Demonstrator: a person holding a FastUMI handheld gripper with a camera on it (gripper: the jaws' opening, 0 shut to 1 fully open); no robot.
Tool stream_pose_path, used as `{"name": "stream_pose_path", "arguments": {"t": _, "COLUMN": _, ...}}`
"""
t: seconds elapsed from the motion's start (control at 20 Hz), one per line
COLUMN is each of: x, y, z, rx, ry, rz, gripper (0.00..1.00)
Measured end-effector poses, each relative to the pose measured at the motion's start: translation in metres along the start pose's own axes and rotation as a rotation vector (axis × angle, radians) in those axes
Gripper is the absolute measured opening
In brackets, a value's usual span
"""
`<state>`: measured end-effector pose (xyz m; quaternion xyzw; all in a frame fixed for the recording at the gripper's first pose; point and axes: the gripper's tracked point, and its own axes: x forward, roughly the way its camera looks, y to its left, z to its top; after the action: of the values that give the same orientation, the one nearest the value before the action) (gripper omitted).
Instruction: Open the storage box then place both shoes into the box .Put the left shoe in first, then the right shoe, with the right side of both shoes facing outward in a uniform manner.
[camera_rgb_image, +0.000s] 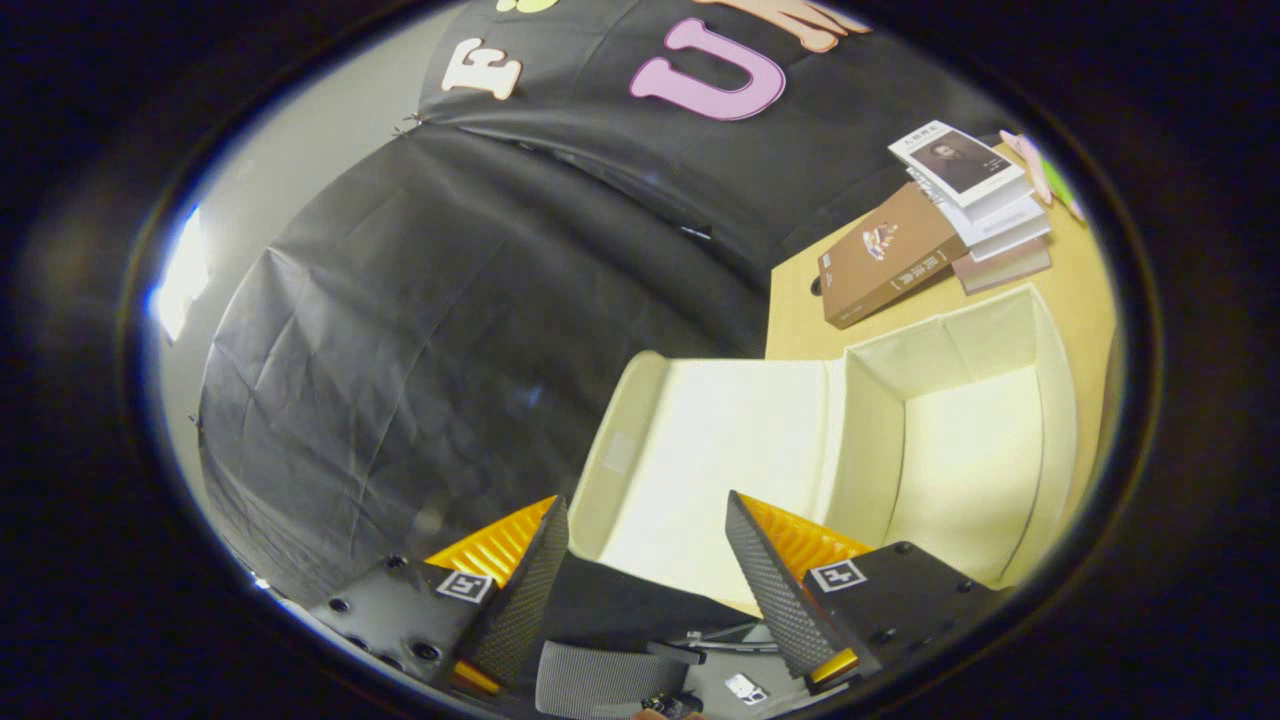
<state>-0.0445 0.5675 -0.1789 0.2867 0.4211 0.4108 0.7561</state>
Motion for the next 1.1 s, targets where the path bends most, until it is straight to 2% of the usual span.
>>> {"name": "stream_pose_path", "arguments": {"t": 0.15, "x": -0.018, "y": -0.013, "z": 0.009, "rx": -0.036, "ry": -0.009, "rz": -0.035, "gripper": 0.99}}
{"name": "stream_pose_path", "arguments": {"t": 0.6, "x": -0.099, "y": -0.11, "z": 0.066, "rx": -0.021, "ry": -0.126, "rz": -0.26, "gripper": 0.99}}
{"name": "stream_pose_path", "arguments": {"t": 0.85, "x": -0.154, "y": -0.187, "z": 0.077, "rx": -0.005, "ry": -0.134, "rz": -0.477, "gripper": 0.99}}
{"name": "stream_pose_path", "arguments": {"t": 1.1, "x": -0.205, "y": -0.272, "z": 0.058, "rx": 0.016, "ry": -0.036, "rz": -0.714, "gripper": 0.99}}
